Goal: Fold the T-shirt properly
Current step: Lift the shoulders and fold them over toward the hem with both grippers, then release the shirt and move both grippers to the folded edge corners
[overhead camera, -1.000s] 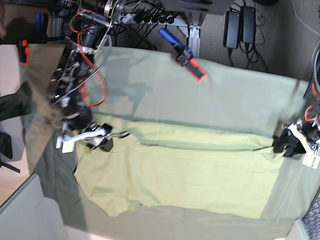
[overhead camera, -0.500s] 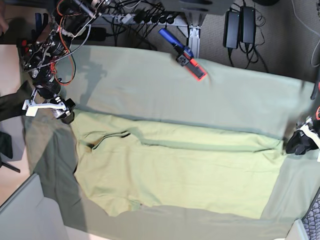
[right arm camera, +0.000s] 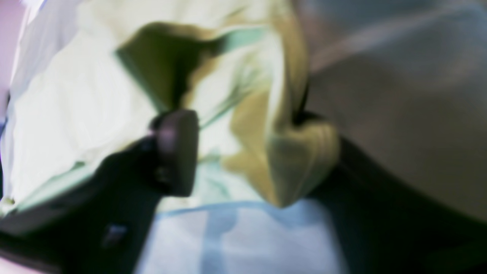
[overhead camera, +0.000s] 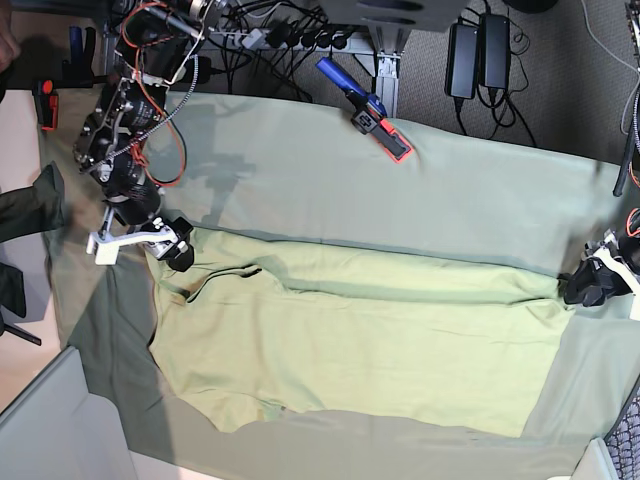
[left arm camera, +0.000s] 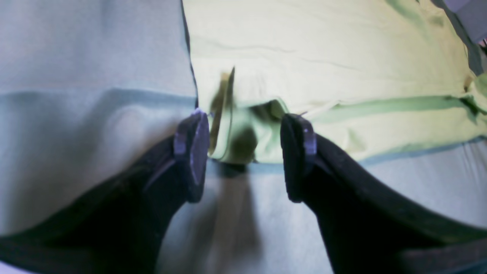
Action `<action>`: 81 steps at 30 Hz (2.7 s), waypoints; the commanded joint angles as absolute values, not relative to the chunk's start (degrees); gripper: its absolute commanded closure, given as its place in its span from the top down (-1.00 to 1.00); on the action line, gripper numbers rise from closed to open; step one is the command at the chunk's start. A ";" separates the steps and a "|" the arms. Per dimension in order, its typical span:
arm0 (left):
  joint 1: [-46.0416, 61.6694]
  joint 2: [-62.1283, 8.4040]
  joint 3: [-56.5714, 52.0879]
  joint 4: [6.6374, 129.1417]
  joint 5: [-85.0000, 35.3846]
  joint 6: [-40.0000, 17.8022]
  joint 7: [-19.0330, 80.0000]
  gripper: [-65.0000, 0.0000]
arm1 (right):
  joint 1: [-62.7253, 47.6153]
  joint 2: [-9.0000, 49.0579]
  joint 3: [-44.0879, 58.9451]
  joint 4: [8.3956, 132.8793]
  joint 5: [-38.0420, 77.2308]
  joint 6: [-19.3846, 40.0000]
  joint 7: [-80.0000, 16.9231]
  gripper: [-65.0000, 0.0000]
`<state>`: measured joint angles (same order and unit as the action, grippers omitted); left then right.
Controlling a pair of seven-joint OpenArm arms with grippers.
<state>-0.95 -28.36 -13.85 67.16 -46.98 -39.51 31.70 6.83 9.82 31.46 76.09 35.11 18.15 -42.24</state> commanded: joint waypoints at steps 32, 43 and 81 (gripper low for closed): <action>-5.04 -28.32 -13.10 62.37 -50.85 -40.00 33.95 -1.00 | 7.73 10.81 33.08 79.70 34.87 20.38 -50.74 -1.00; -2.66 -34.41 -13.21 62.43 -57.34 -40.00 40.40 -1.00 | 5.43 13.06 35.97 81.67 38.63 21.41 -54.98 -1.00; 23.86 -35.07 -28.21 83.29 -60.71 -40.00 42.00 0.06 | -16.95 14.59 45.25 92.31 43.68 23.38 -56.80 0.17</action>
<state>23.97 -33.93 -27.62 82.54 -59.77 -39.90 43.05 -16.84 13.67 44.86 91.72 44.23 20.38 -56.77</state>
